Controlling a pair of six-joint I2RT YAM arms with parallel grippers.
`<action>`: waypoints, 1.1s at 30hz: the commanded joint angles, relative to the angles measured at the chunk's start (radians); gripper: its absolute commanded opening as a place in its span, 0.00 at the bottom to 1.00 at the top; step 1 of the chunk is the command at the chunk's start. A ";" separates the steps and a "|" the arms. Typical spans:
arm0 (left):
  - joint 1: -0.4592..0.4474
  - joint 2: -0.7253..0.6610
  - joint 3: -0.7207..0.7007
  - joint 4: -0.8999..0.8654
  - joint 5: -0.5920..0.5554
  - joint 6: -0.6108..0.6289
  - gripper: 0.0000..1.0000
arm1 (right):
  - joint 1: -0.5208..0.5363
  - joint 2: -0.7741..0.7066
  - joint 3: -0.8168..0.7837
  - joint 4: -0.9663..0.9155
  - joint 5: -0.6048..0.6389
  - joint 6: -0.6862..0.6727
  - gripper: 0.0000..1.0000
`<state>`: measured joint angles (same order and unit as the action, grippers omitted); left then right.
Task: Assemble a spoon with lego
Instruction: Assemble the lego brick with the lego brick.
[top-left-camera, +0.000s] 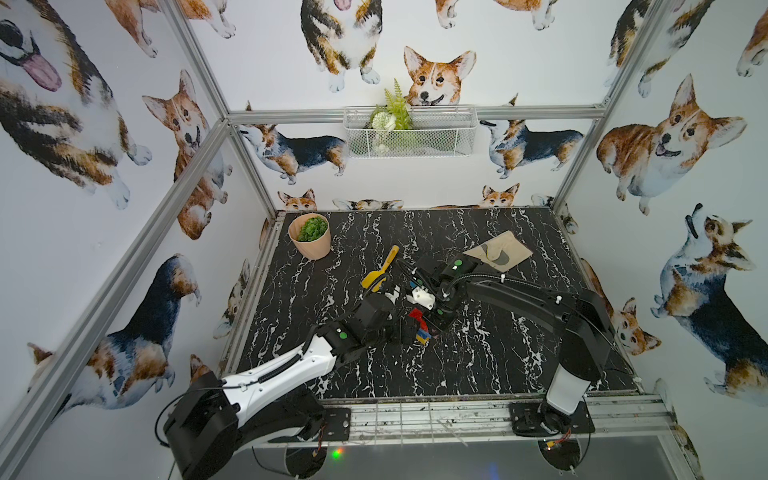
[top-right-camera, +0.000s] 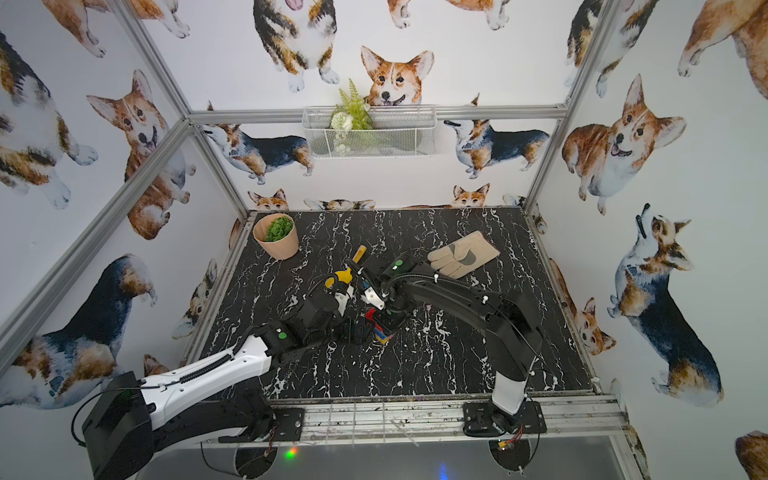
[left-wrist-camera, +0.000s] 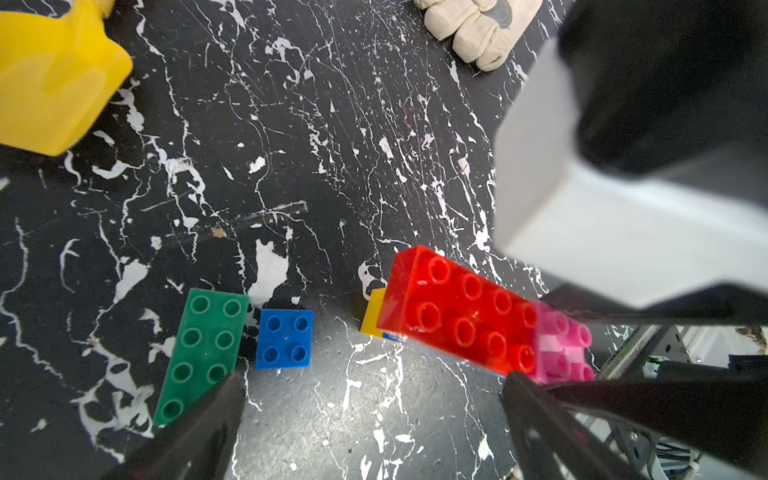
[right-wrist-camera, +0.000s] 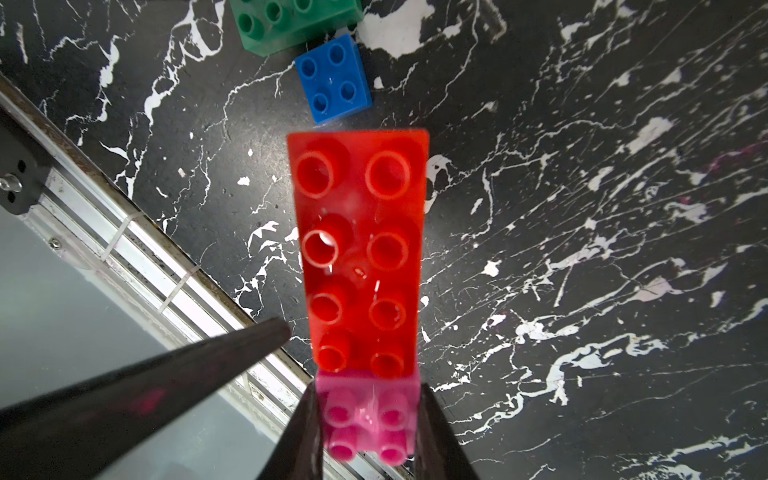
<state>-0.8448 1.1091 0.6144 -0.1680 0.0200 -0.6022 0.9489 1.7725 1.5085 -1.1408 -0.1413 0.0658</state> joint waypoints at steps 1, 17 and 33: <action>0.001 0.005 0.001 0.037 -0.006 0.004 1.00 | 0.002 0.013 0.007 -0.029 0.017 -0.012 0.23; 0.001 0.014 -0.004 0.044 -0.011 0.003 1.00 | 0.005 0.037 0.031 -0.051 0.025 -0.015 0.23; 0.001 0.015 -0.001 0.044 -0.034 -0.007 1.00 | 0.008 0.065 0.073 -0.073 0.026 -0.015 0.23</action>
<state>-0.8448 1.1309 0.6094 -0.1474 0.0128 -0.6025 0.9554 1.8282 1.5738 -1.1969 -0.1303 0.0547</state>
